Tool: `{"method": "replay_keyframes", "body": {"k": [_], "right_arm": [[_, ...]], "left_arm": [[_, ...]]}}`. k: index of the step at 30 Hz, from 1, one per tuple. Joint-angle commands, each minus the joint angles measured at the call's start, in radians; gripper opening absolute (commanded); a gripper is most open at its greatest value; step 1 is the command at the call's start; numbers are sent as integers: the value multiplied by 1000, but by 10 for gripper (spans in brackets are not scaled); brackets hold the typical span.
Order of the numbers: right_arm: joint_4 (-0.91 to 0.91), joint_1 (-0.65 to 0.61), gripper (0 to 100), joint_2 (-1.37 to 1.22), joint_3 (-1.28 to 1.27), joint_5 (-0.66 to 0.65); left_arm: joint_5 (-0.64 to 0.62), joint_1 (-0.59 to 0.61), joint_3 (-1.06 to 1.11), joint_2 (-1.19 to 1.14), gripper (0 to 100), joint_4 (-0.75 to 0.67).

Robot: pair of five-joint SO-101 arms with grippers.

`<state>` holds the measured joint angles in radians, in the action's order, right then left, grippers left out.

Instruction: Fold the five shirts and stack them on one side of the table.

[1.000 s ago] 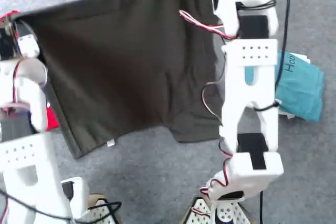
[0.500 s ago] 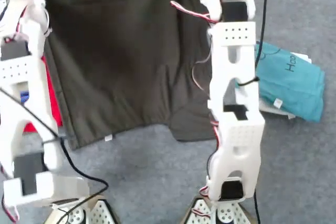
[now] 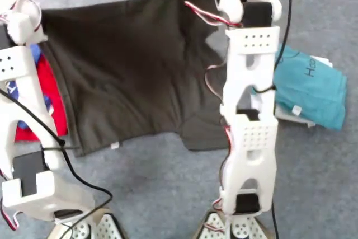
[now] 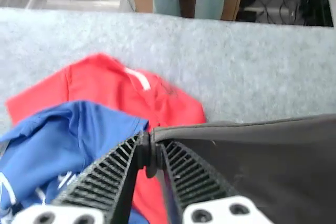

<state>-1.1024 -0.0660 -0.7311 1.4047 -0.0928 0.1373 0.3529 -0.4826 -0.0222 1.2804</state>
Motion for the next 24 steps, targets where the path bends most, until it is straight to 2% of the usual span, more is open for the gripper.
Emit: {"method": "replay_keyframes", "body": {"k": [1,5,9,12,15,17,18,21,24], "right_arm": [[-55,0,14,8,53,-5],[-101,6,14,10,61,-12],[-190,9,14,15,61,-120],[-344,9,14,16,62,-180],[-529,9,14,16,62,-238],[-658,9,14,15,70,-341],[-669,9,14,13,62,-385],[-666,51,14,16,31,-402],[-667,77,14,18,2,-420]], "left_arm": [[-2,1,-65,11,30,41],[-2,-45,-19,-2,30,37],[64,-113,174,9,30,21],[100,-122,315,9,30,14],[95,-85,467,12,29,-66],[97,-51,539,41,29,-87],[100,-36,576,66,29,-87],[107,-35,740,166,29,-114],[153,-65,1046,265,29,-288]]}}
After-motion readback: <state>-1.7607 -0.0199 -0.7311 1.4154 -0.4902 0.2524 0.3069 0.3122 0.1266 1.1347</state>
